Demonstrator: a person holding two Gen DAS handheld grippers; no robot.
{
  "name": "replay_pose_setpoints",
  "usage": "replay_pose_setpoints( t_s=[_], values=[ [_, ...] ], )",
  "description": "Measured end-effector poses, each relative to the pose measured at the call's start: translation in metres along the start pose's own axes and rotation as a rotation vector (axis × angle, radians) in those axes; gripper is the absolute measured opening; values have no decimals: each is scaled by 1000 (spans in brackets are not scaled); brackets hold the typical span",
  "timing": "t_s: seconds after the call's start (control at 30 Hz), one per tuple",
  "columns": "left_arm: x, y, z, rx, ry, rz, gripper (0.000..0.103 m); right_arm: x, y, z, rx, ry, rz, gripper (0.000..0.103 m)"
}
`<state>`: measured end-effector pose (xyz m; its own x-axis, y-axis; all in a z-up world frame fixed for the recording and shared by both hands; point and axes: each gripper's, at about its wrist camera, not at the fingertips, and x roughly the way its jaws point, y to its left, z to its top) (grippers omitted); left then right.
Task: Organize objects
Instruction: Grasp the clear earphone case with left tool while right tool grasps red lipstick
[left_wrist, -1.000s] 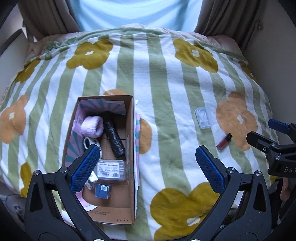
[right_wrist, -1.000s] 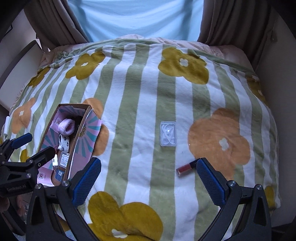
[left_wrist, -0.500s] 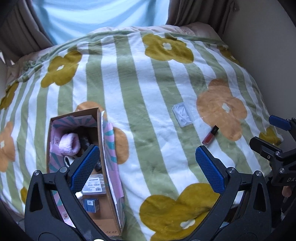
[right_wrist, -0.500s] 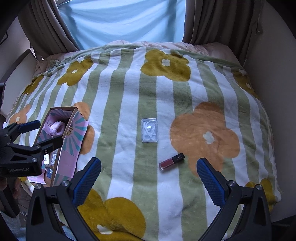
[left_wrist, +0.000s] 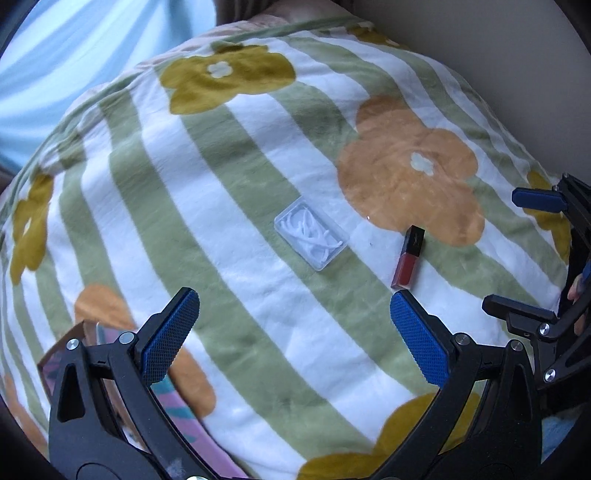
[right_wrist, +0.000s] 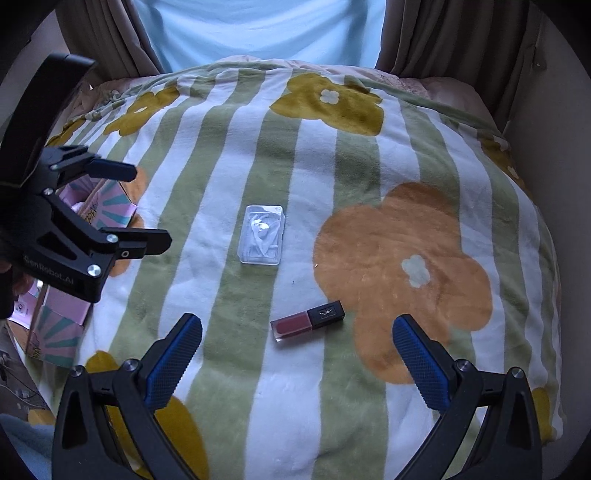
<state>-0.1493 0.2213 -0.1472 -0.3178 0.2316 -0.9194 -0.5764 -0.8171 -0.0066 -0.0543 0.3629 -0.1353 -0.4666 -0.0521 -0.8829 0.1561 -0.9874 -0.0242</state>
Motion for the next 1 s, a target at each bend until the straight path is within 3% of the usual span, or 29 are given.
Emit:
replay_pose_setpoints(
  t_s=[0.23, 0.4, 0.67, 0.87, 0.93, 1.0],
  values=[
    [77, -16, 24, 226, 29, -3, 103, 58, -12, -12, -76, 10, 23, 103],
    [117, -15, 34, 311, 79, -28, 103, 85, -19, -14, -105, 24, 54, 103],
    [152, -16, 47, 397, 137, -105, 103, 114, -24, -12, -107, 59, 116, 103],
    [165, -28, 44, 474, 170, -140, 102, 124, -21, -16, -121, 93, 153, 96],
    [167, -30, 43, 487, 176, -153, 96, 126, -19, -17, -126, 104, 157, 87],
    [170, -30, 42, 492, 184, -159, 91, 129, -20, -17, -125, 117, 151, 85]
  ],
)
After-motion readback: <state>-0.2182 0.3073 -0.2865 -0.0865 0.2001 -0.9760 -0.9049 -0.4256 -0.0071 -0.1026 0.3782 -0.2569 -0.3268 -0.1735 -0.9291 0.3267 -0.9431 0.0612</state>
